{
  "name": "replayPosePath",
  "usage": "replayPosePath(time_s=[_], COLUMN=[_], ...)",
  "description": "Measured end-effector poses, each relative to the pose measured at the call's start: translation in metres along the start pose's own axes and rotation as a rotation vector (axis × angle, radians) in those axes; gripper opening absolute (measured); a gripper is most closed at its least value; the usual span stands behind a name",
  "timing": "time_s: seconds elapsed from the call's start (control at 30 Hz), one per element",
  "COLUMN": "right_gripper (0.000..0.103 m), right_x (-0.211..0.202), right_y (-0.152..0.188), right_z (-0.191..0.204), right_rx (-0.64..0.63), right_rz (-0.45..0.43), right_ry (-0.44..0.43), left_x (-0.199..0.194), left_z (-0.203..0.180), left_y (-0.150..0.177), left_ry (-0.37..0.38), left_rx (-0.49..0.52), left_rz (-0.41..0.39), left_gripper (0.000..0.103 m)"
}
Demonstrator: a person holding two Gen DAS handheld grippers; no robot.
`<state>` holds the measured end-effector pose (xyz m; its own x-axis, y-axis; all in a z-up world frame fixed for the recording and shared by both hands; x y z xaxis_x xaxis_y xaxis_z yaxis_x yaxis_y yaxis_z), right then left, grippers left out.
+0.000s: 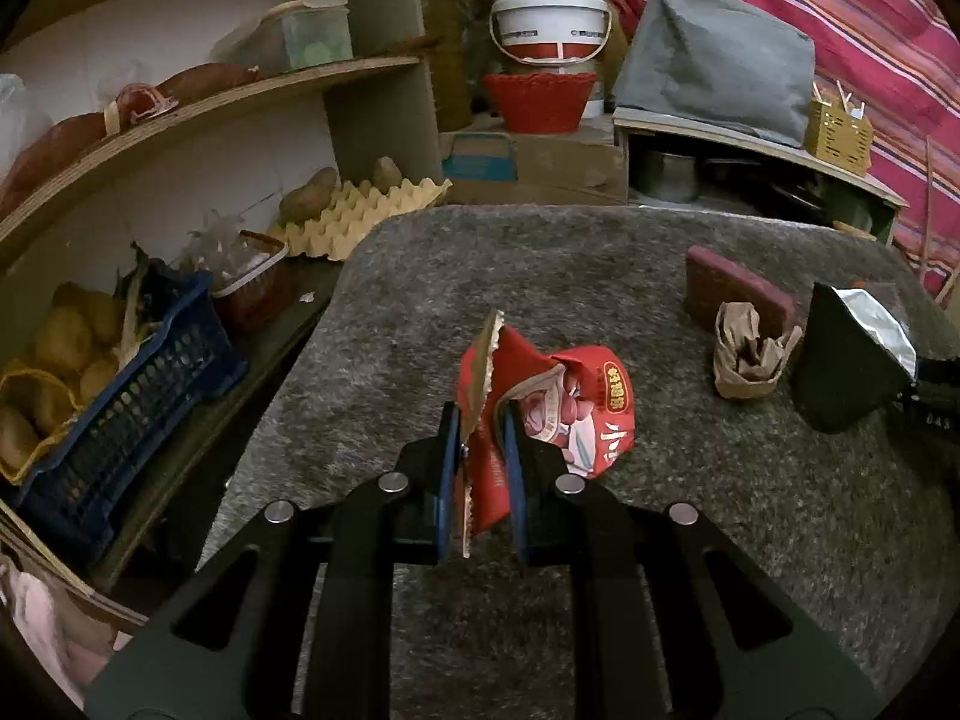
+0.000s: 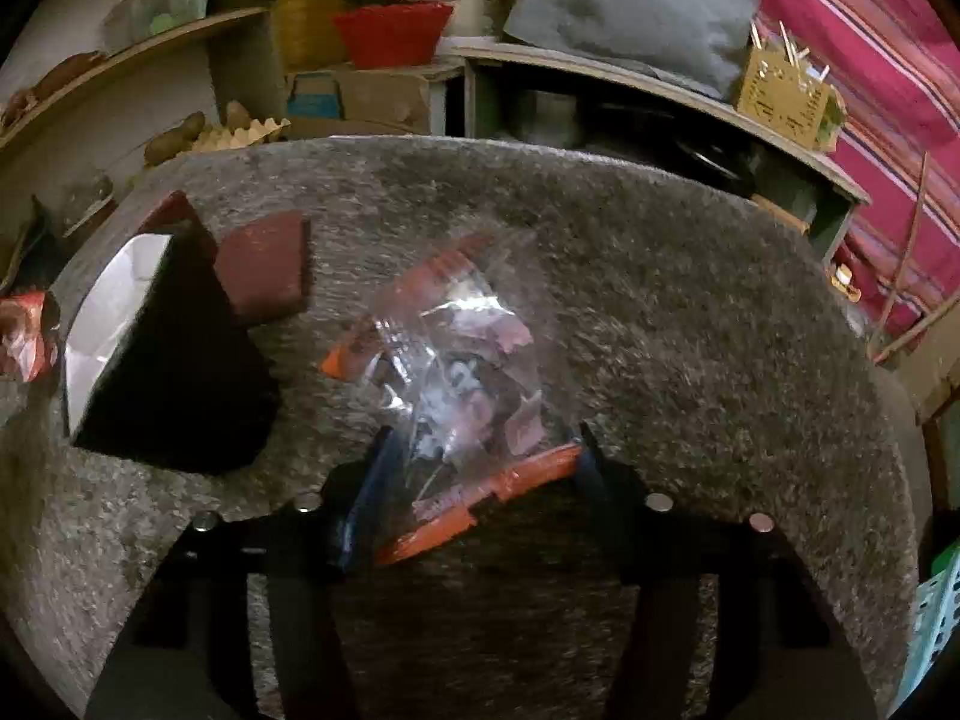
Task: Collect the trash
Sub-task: 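Grasp the red printed snack bag with the left tool while the right grasps the clear plastic bag, then carry both bags over the blue basket and open both tools to drop them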
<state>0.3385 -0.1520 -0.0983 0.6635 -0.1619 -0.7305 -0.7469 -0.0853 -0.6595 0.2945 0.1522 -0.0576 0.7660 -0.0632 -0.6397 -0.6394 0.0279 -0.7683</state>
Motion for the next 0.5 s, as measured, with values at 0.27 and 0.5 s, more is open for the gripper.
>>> replayPosePath(time_s=[0.27,0.5], right_gripper=[0.019,0.019], right_x=[-0.013,-0.040], right_y=[0.002,0.007], right_z=[-0.008,-0.049], right_rx=[0.014,0.084], right_rz=[-0.032,-0.081], right_ry=[-0.004,0.027], left_x=[-0.009,-0.017], left_z=[-0.010,-0.018], left_y=[-0.003,-0.007], left_ry=[-0.002,0.003], left_rx=[-0.004,-0.006], left_rz=[-0.018,-0.032], left_gripper=[0.014,0.013])
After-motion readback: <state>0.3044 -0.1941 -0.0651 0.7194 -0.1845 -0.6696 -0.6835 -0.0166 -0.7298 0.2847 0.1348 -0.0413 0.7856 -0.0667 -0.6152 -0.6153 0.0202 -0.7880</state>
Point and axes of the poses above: each gripper's, at about its wrist camera, not at the fingertips, and x roughly the way its jaws point, z to its left, y to its underside, the point moved 3 cm from there along x, roughly the way its jaws point, and after that the axes turned 11 degrees about y, right-handed, at the moved point
